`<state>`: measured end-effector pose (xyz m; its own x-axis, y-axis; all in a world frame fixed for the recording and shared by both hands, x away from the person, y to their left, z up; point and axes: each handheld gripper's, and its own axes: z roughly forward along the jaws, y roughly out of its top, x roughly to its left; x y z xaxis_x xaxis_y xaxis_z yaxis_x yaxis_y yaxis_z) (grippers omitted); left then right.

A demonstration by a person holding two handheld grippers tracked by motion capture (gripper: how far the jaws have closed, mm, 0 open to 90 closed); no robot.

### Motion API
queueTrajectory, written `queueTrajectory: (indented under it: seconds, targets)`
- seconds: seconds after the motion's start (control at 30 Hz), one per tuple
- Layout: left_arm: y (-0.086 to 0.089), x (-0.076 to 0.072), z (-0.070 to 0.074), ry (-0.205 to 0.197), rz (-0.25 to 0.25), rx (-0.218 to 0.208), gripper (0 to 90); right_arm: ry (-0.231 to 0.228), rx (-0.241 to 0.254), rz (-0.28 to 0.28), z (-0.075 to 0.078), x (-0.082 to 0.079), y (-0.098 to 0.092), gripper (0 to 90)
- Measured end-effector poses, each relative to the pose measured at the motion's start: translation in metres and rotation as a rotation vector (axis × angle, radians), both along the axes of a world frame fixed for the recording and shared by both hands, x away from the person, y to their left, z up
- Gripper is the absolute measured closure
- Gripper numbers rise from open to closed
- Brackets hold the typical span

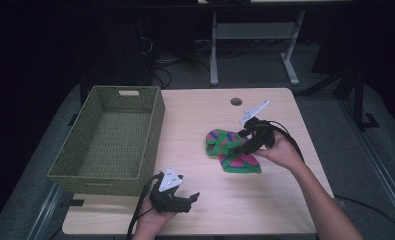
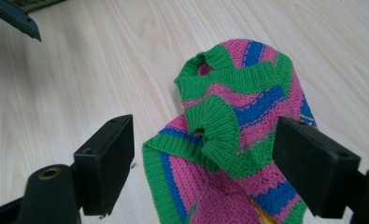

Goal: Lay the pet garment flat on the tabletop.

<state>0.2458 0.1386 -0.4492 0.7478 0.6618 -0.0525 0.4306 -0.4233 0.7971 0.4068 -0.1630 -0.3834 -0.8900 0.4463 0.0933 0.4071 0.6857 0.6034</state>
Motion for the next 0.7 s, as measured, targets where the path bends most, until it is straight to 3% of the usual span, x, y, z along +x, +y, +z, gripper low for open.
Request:
queueTrajectory:
  seconds: [0.7]
  targets:
    - [0.000, 0.000, 0.000, -0.002, -0.010, 0.011, 19.7, 0.028, -0.039, -0.020, -0.015, 0.017, 0.014, 21.2]
